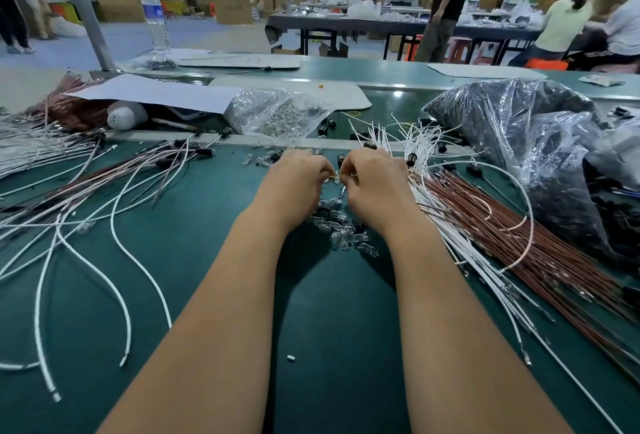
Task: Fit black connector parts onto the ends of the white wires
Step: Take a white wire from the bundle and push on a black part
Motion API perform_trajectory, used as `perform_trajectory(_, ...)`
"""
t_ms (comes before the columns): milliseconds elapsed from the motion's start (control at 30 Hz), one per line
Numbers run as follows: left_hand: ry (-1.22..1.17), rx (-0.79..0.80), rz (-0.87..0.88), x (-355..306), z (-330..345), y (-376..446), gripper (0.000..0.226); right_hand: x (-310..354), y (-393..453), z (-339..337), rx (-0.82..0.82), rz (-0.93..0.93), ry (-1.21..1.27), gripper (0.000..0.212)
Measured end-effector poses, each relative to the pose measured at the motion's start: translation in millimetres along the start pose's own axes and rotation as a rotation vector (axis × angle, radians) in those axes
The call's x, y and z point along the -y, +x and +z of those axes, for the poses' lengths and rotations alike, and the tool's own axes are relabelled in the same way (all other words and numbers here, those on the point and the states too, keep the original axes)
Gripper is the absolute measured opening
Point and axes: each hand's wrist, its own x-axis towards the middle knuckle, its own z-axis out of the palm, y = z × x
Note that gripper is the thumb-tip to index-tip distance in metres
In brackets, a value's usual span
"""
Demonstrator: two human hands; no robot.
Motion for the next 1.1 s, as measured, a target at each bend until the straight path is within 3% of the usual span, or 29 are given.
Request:
perform_trajectory(367,-0.227,-0.166,-0.038,-12,-4,-2,0.015,1,-1,-2,-0.221,-0.001,0.049,0.007)
perform_trajectory(733,-0.322,-0.245,-0.026,-13,-8,-5,0.004,2,-2,-2,-0.211,0.013,0.145,0.014)
perform_trajectory(833,-0.399,-0.253,-0.075,-13,-7,-6,0.01,2,-2,-1,-0.209,0.013,0.163,0.016)
perform_trajectory(933,-0.559,-0.25,-0.178,-12,-7,-5,0.012,3,-2,1,-0.195,0.021,0.221,0.018)
perform_trajectory(1100,-1.026,-0.181,-0.272,-9,-16,-4,0.013,7,-2,2,-0.209,0.095,0.514,0.016)
